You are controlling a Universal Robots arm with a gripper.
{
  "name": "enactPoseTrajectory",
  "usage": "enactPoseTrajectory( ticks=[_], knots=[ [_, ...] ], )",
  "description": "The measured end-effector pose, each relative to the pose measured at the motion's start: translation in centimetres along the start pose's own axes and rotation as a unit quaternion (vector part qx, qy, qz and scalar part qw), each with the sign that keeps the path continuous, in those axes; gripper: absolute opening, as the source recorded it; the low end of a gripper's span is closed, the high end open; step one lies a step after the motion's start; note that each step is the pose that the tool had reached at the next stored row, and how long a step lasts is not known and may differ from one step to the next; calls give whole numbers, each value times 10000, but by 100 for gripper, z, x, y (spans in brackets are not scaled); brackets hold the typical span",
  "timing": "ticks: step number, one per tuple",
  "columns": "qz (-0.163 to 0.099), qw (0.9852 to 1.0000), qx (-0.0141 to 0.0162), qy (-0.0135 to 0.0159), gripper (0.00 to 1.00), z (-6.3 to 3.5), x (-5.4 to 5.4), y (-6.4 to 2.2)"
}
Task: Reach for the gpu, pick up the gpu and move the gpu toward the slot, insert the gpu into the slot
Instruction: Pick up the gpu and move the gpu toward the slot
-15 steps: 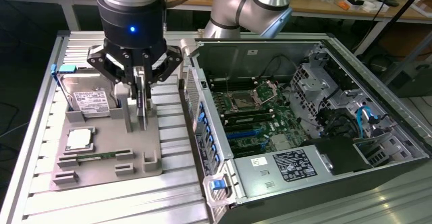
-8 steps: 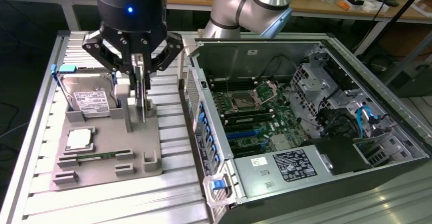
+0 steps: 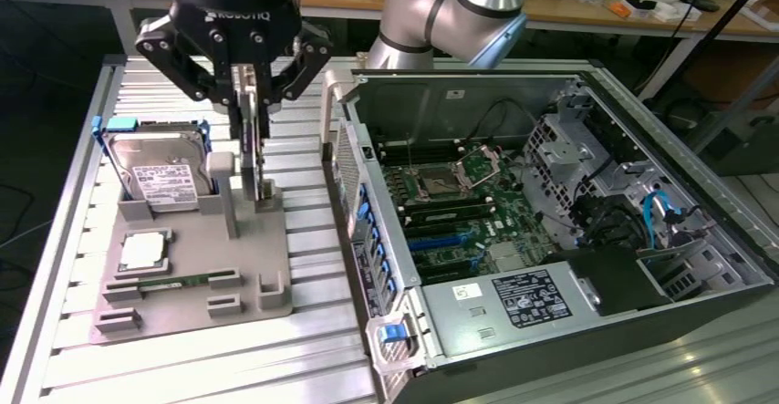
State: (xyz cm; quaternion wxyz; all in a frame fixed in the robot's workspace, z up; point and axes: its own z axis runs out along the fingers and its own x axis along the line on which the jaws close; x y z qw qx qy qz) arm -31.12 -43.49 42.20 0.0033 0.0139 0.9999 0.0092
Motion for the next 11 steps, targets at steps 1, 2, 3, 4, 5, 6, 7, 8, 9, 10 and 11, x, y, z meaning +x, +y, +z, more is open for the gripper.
enactPoseTrajectory(
  ticks=[1,2,3,4,5,6,7,8,9,10,11],
  knots=[
    [0,10000,0,0,27,-33,0,0],
    [0,10000,0,0,27,-66,1,1],
    [0,10000,0,0,27,-100,1,2],
    [0,10000,0,0,27,-132,1,2],
    [0,10000,0,0,27,-168,2,3],
    [0,10000,0,0,27,-200,2,4],
    [0,10000,0,0,27,-224,3,4],
    [0,10000,-1,0,27,-231,3,4],
    [0,10000,-5,-1,27,-230,-1,5],
    [0,10000,-5,-1,27,-231,-19,5],
    [0,10000,-4,0,27,-231,-37,5]
  ],
)
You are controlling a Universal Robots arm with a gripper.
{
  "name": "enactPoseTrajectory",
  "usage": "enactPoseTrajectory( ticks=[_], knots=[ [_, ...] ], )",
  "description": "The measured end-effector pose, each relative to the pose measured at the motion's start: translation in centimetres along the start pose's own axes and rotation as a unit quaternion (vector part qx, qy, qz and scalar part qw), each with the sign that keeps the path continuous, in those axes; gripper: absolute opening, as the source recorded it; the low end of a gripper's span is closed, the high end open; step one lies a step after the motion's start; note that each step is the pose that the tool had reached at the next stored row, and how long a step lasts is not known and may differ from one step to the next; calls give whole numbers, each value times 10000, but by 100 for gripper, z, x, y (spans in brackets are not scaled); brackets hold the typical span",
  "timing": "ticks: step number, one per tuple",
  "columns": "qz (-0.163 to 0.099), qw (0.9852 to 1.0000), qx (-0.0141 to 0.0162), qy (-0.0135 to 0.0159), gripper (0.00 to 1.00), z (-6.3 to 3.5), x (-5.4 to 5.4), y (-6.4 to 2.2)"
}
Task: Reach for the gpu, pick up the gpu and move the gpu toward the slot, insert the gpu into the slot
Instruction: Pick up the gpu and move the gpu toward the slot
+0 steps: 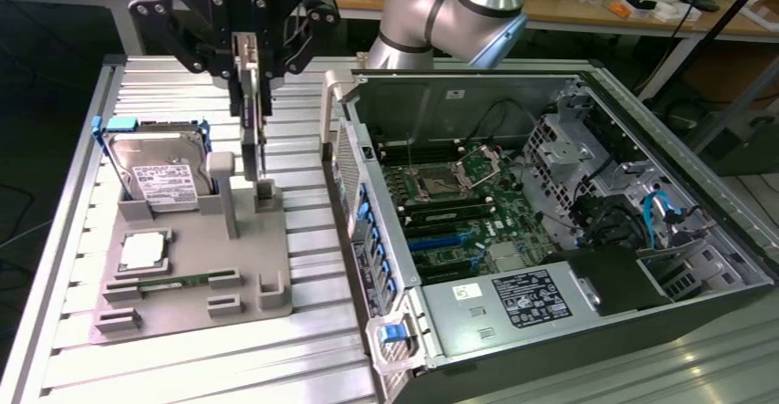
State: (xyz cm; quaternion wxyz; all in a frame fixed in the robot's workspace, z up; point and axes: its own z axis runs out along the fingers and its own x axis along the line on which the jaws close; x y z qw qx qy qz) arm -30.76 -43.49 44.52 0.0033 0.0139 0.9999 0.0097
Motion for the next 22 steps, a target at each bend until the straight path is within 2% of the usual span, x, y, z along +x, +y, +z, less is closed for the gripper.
enactPoseTrajectory(
  ticks=[15,17,22],
  knots=[
    [0,10000,0,0,27,2,-195,5],
    [0,10000,0,0,27,3,-249,6],
    [0,10000,0,0,27,11,-471,12]
  ],
)
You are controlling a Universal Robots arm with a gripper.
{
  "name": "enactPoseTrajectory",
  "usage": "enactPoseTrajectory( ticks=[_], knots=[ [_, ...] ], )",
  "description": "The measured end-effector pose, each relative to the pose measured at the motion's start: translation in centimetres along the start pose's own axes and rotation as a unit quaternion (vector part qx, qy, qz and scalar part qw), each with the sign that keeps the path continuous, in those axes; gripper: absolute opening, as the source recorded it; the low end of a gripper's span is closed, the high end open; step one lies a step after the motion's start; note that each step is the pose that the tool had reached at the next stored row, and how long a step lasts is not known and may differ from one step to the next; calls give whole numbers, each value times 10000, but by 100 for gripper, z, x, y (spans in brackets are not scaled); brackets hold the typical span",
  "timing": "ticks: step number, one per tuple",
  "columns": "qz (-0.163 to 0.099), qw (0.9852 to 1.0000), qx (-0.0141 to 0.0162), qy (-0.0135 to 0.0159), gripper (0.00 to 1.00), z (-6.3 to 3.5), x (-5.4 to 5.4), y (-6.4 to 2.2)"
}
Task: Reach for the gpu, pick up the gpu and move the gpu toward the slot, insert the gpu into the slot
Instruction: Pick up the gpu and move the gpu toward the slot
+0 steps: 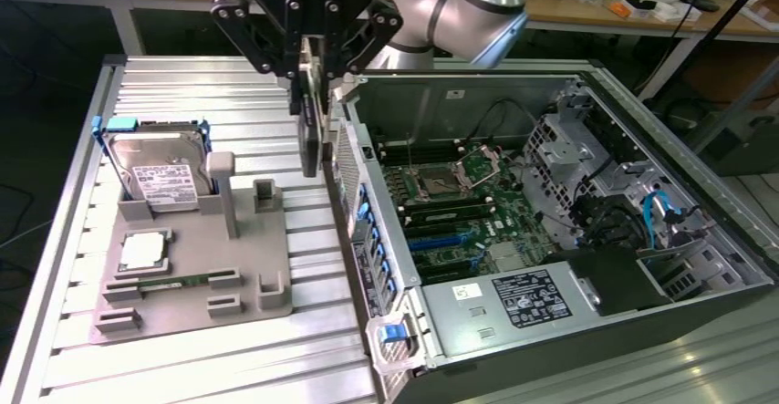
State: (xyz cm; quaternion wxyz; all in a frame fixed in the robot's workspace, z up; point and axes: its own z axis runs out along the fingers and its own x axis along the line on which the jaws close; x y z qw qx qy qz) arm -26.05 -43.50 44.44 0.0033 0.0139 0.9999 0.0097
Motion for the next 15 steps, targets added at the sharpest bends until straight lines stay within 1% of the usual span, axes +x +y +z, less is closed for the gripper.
enactPoseTrajectory(
  ticks=[2,6,11,15],
  knots=[
    [0,10000,1,0,27,4,-79,2],
    [0,10000,-1,-1,27,13,-189,5],
    [0,10000,0,0,27,24,-373,10],
    [0,10000,0,0,27,34,-496,13]
  ],
)
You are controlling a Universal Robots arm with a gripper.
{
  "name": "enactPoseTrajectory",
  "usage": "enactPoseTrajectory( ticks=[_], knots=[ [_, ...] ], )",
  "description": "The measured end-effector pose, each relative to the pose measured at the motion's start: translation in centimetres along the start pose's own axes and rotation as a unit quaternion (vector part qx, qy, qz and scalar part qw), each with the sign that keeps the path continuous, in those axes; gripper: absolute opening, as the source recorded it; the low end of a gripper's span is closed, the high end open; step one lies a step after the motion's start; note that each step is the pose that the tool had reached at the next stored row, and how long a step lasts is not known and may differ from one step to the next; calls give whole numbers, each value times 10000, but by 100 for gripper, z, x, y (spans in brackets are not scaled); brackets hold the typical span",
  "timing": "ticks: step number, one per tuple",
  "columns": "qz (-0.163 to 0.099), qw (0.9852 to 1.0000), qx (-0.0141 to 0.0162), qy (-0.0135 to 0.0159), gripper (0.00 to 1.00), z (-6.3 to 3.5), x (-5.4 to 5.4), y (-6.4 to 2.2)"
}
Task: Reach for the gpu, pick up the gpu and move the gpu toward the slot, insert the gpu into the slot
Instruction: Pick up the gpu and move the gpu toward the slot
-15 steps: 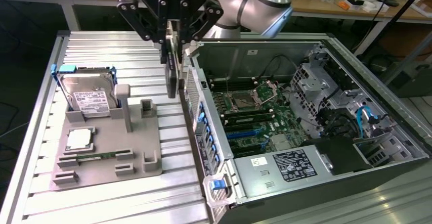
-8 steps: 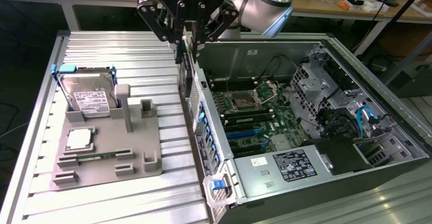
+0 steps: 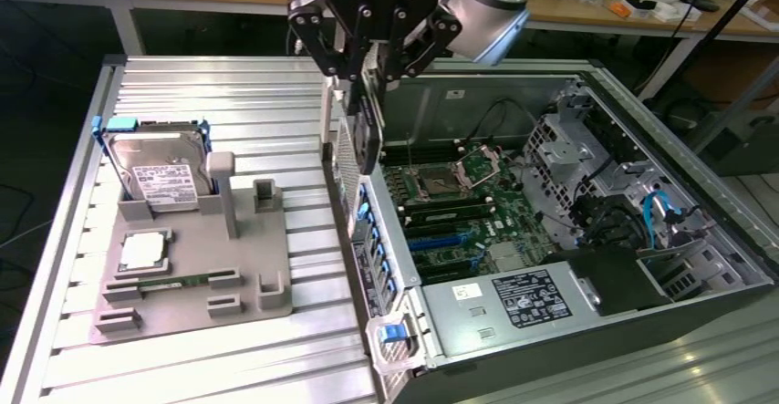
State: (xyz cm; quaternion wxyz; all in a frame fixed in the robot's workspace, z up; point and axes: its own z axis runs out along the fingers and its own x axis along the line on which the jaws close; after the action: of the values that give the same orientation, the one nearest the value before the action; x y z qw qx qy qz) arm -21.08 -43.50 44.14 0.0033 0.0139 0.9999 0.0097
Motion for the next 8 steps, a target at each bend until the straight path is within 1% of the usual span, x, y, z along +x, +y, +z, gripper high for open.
enactPoseTrajectory(
  ticks=[5,8],
  knots=[
    [0,10000,-1,0,27,13,-156,4],
    [0,10000,0,0,27,15,-198,5]
  ],
)
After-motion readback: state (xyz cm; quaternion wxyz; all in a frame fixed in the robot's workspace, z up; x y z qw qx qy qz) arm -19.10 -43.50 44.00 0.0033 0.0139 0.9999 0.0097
